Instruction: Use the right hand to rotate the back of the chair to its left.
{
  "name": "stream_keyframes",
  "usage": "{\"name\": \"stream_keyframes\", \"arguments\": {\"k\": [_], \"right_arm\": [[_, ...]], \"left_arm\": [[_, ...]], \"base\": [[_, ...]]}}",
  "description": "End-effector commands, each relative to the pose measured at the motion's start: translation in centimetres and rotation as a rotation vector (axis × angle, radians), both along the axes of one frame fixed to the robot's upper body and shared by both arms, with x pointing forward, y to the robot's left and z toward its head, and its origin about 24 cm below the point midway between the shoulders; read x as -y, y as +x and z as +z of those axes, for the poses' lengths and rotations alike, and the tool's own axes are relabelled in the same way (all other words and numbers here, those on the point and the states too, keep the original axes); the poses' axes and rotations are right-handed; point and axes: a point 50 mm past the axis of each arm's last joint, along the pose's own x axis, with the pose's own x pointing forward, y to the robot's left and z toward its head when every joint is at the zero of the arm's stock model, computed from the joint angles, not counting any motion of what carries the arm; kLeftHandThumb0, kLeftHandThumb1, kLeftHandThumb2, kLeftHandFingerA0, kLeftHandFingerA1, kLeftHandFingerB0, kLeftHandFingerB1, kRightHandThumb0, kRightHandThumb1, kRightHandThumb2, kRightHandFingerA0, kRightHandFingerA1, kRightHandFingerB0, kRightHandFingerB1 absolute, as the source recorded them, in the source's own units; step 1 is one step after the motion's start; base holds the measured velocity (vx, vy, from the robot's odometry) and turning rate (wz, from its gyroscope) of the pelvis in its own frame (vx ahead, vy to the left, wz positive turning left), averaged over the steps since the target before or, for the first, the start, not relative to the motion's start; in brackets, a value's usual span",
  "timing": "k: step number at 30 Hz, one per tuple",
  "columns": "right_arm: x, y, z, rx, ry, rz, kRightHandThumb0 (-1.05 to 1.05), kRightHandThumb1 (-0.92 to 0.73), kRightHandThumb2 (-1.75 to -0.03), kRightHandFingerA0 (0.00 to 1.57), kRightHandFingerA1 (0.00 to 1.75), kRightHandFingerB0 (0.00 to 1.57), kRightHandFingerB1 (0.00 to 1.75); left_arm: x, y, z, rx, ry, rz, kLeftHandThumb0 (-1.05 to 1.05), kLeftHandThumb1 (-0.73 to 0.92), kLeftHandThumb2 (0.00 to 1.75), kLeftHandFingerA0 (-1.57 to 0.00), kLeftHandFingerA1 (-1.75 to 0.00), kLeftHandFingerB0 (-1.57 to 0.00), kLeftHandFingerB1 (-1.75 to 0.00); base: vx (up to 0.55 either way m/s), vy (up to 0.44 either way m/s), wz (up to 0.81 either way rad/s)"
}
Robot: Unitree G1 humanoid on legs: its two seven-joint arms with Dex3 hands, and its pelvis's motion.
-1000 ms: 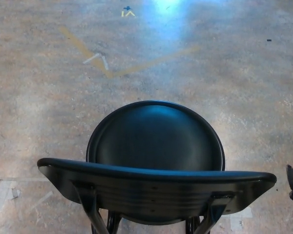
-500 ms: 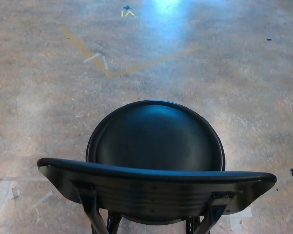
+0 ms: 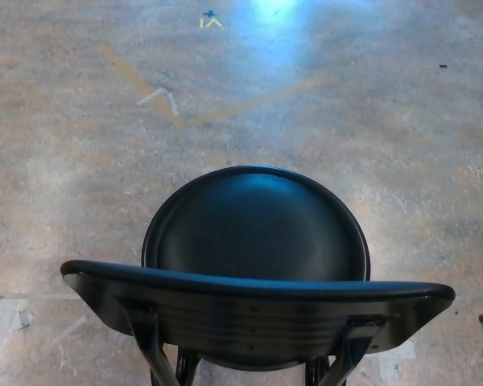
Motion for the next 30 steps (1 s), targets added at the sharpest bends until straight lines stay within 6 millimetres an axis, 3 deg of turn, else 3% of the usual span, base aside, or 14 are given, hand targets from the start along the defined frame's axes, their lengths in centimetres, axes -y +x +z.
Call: {"name": "stream_keyframes", "arguments": {"k": [1,3,4,8,9,14,15,18,19,21,22,30], "right_arm": [[-0.6,-1.3,-0.4,-0.073,-0.081,0.034,-1.05,-0.69,-0.70,0.00,0.00,0.00,0.00],[-1.0,-1.7,-0.7,-0.096,-0.076,0.051,-1.05,-0.67,-0.69,0.00,0.00,0.00,0.00],[-1.1,-1.8,-0.9,-0.106,-0.082,0.056,-1.05,-0.51,-1.06,0.00,0.49,0.00,0.52],[-1.4,-2.2,-1.3,-0.133,-0.098,0.058,-1.05,-0.54,-1.07,0.00,0.46,0.00,0.51],[-1.6,-2.3,-1.4,-0.119,-0.136,0.055,-1.05,-0.72,-0.68,0.00,0.00,0.00,0.00],[-2.2,-2.4,-1.9,-0.133,-0.155,0.072,-1.05,-0.69,-0.71,0.00,0.00,0.00,0.00],[-2.5,-2.4,-2.1,-0.146,-0.146,0.081,-1.05,-0.55,-1.07,0.00,0.46,0.00,0.45],[-2.9,-2.4,-2.3,-0.154,-0.126,0.093,-1.05,-0.55,-1.07,0.00,0.46,0.00,0.45],[-3.3,-2.3,-2.6,-0.177,-0.121,0.107,-1.05,-0.66,-0.60,0.00,0.06,0.00,0.12],[-3.6,-2.2,-2.8,-0.183,-0.113,0.122,-1.05,-0.66,-0.60,0.00,0.07,0.00,0.14],[-4.0,-2.0,-3.0,-0.185,-0.107,0.132,-1.05,-0.50,-1.02,0.00,0.48,0.00,0.50],[-7.0,-0.1,-3.3,-0.156,-0.059,0.220,-1.05,-0.54,-1.01,0.00,0.52,0.00,0.50]], "left_arm": [[-0.3,-0.2,0.0,-0.009,0.009,0.002,-0.45,0.75,0.62,-0.53,-0.47,-0.45,-0.41],[-0.4,-0.3,0.0,-0.012,0.010,0.006,-0.46,0.74,0.62,-0.53,-0.48,-0.45,-0.41],[-0.4,-0.4,0.0,-0.014,0.010,0.001,-0.48,0.74,0.63,-0.51,-0.47,-0.42,-0.40],[-0.4,-0.5,0.0,-0.025,0.015,-0.017,-0.46,0.76,0.62,-0.54,-0.48,-0.46,-0.41],[-0.3,-0.6,0.0,-0.026,0.013,-0.023,-0.47,0.76,0.62,-0.52,-0.46,-0.42,-0.39],[-0.3,-0.6,-0.1,-0.024,0.013,-0.019,-0.46,0.77,0.63,-0.55,-0.47,-0.45,-0.41],[-0.3,-0.6,-0.1,-0.023,0.011,-0.012,-0.46,0.76,0.62,-0.51,-0.47,-0.41,-0.39],[-0.3,-0.7,-0.1,-0.020,0.003,0.005,-0.46,0.76,0.62,-0.51,-0.47,-0.41,-0.39],[-0.2,-0.7,-0.1,-0.023,0.003,-0.003,-0.47,0.74,0.62,-0.52,-0.46,-0.44,-0.40],[-0.2,-0.8,-0.1,-0.020,0.002,0.004,-0.46,0.76,0.62,-0.54,-0.47,-0.47,-0.41],[-0.2,-0.8,-0.1,-0.022,0.004,0.001,-0.46,0.77,0.63,-0.54,-0.48,-0.47,-0.42],[-0.2,-0.8,-0.1,-0.025,0.006,-0.013,-0.46,0.76,0.62,-0.50,-0.46,-0.43,-0.40]], "base": [[0.00,0.000,0.00],[0.00,0.000,0.00],[0.00,0.000,0.00],[0.00,0.000,0.00],[0.00,0.000,0.00],[0.00,0.000,0.00],[0.00,0.000,0.00],[0.00,0.000,0.00],[0.00,0.000,0.00],[0.00,0.000,0.00],[0.00,0.000,0.00],[0.00,0.000,0.00]]}}
